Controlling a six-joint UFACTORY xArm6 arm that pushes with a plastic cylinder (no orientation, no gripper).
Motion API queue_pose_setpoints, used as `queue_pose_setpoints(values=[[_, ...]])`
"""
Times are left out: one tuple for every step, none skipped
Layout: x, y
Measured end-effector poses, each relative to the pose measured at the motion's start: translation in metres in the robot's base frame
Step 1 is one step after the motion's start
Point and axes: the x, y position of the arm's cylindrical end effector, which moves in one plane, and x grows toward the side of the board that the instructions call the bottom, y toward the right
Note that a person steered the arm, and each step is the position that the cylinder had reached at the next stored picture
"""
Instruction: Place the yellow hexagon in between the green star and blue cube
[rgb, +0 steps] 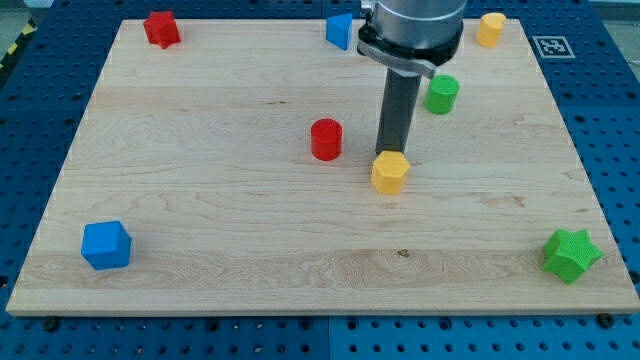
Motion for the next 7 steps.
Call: queue_pose_setpoints(values=[[0.021,0.014],[0.031,0.041],[0.031,0.044],[0.032,0.026],[0.049,-0.005],[0.073,-0.029],[0.087,-0.044]])
